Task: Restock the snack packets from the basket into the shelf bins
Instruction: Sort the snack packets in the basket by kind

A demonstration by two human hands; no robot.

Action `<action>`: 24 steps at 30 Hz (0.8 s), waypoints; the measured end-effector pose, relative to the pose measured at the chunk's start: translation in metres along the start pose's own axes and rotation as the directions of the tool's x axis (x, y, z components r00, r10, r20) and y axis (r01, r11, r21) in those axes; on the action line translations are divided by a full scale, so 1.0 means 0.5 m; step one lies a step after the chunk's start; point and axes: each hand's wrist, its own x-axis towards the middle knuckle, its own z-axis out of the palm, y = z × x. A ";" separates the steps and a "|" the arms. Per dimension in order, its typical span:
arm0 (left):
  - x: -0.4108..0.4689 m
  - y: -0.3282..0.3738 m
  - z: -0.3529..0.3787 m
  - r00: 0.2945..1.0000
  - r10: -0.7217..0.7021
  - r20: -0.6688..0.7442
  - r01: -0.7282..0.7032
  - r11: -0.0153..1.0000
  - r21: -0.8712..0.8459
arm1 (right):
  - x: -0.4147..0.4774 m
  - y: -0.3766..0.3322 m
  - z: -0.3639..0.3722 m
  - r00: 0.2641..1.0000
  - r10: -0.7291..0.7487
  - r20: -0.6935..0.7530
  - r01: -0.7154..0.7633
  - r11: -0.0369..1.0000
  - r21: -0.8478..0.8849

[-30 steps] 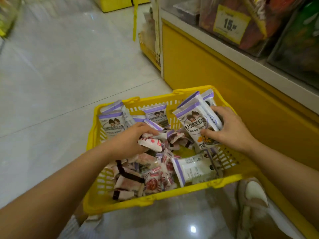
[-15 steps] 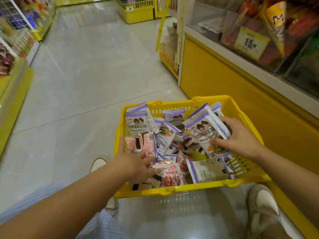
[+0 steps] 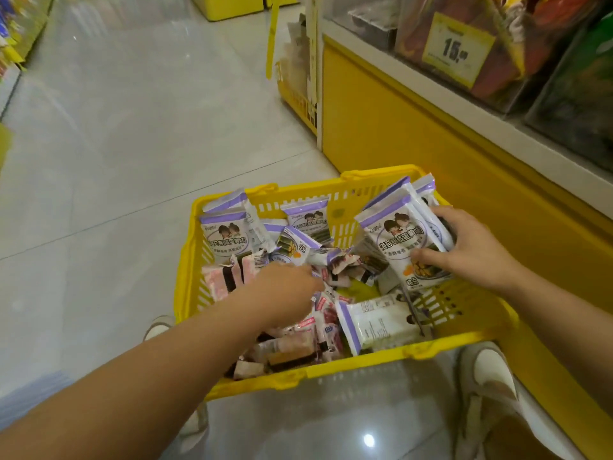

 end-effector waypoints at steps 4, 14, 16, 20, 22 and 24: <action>0.103 0.043 0.027 0.989 0.120 0.082 -0.092 0.954 -0.286 | 0.002 0.008 -0.024 0.999 0.039 -0.021 -0.037 0.996 0.079; 0.209 0.086 0.094 0.959 0.137 0.247 0.046 0.787 -0.615 | 0.012 0.031 -0.041 0.999 0.045 0.018 -0.047 0.985 0.163; 0.214 0.070 0.067 0.945 0.207 0.254 0.022 0.732 -0.681 | 0.016 0.030 -0.043 0.997 0.073 0.025 -0.077 0.975 0.210; 0.216 0.004 -0.008 0.950 0.180 0.254 0.081 0.645 -0.760 | 0.017 0.033 -0.048 0.993 0.115 -0.024 -0.100 0.938 0.331; 0.217 -0.024 -0.029 0.976 0.087 0.201 0.099 0.647 -0.756 | 0.016 0.032 -0.048 0.992 0.122 -0.025 -0.106 0.933 0.344; 0.222 -0.025 -0.031 0.990 -0.045 0.132 0.127 0.676 -0.725 | 0.018 0.033 -0.046 0.991 0.133 -0.021 -0.117 0.929 0.352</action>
